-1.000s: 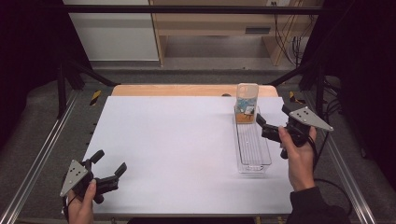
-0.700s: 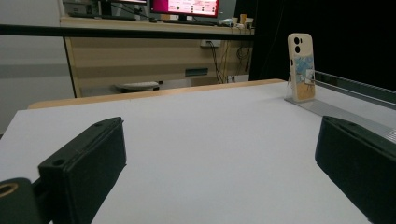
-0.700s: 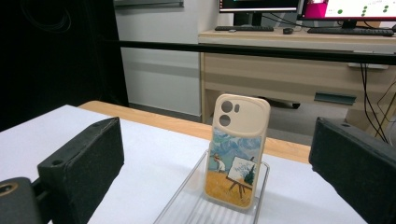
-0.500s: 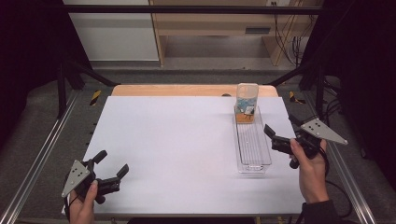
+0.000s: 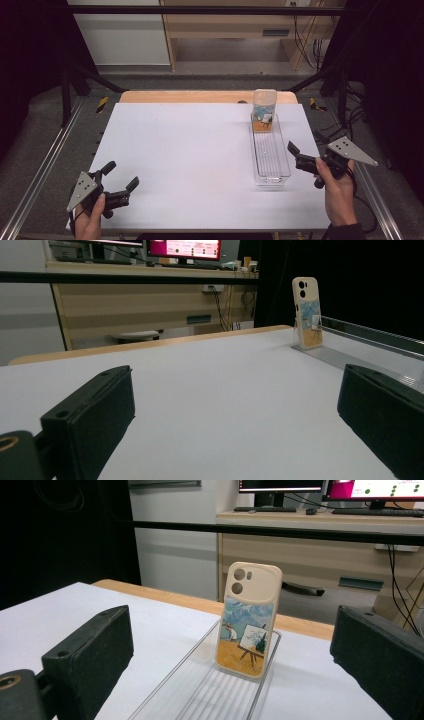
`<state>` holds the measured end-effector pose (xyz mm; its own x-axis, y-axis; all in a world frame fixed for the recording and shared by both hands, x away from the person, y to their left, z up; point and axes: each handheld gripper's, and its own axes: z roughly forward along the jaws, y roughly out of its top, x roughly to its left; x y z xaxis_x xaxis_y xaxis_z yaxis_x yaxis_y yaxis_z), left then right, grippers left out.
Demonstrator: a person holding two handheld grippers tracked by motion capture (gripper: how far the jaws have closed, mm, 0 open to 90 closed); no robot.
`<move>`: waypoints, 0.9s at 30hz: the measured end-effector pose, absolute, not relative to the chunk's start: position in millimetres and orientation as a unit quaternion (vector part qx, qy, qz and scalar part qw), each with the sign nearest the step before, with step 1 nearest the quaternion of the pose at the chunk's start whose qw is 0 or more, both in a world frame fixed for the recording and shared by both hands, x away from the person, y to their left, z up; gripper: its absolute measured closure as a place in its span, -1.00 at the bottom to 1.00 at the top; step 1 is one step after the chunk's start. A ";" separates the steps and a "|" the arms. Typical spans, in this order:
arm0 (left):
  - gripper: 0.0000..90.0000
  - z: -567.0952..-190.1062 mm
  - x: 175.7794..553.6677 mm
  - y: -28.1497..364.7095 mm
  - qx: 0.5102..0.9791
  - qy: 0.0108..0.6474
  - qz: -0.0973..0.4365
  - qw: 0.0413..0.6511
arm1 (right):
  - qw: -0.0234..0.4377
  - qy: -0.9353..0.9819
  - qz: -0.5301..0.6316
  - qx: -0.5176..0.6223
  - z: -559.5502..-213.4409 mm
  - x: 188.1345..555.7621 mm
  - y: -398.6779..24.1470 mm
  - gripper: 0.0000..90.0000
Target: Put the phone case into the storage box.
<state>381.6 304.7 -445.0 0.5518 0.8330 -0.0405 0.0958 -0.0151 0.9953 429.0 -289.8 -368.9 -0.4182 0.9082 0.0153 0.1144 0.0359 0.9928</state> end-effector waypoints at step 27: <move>-0.98 -444.3 381.0 303.2 0.648 0.352 0.305 0.603 | 0.363 0.612 0.573 0.407 -391.0 403.9 -310.5 -0.92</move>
